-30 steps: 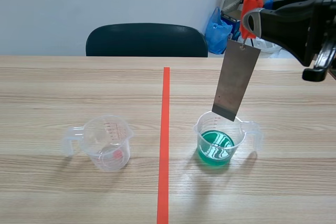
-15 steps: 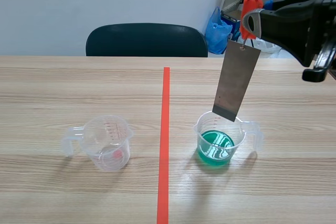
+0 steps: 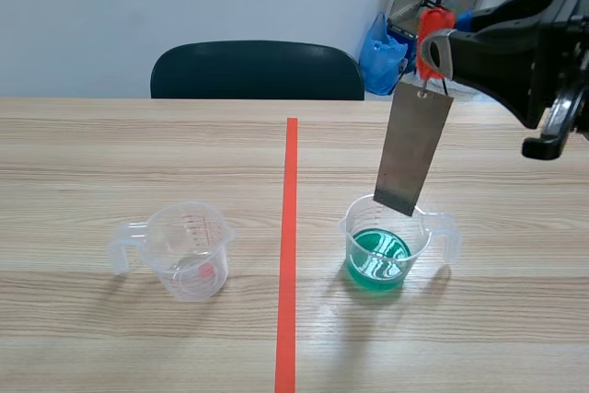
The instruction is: Do the redox reaction experiment
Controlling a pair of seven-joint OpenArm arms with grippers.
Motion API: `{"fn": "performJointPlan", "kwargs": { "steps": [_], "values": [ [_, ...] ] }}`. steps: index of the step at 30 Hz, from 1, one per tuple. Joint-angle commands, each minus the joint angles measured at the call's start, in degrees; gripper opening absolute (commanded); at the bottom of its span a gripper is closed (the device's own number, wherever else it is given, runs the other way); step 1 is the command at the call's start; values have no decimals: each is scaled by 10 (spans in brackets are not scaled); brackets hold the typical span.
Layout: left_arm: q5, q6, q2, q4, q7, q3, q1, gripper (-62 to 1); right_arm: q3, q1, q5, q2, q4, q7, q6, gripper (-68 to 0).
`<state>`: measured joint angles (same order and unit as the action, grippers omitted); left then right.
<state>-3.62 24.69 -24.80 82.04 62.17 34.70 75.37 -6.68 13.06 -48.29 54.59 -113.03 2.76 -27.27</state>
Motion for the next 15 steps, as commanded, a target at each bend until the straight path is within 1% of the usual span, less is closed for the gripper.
{"fn": "performJointPlan", "kwargs": {
  "steps": [1, 7, 9, 12, 15],
  "values": [
    [4, 1, 2, 4, 10, 4, 1, 14, -7, -4, -5, -8, 8, -13, 2, -669],
    [4, 1, 2, 4, 10, 4, 1, 14, -14, -4, 38, -43, 30, -23, 0, -669],
    [4, 1, 2, 4, 10, 4, 1, 14, -15, -4, 52, -56, 34, -24, -11, -669],
    [4, 1, 2, 4, 10, 4, 1, 14, -20, -4, 73, -72, 41, -26, -15, -669],
    [4, 1, 2, 4, 10, 4, 1, 14, -25, -5, 86, -85, 51, -28, -26, -669]
  ]
}}
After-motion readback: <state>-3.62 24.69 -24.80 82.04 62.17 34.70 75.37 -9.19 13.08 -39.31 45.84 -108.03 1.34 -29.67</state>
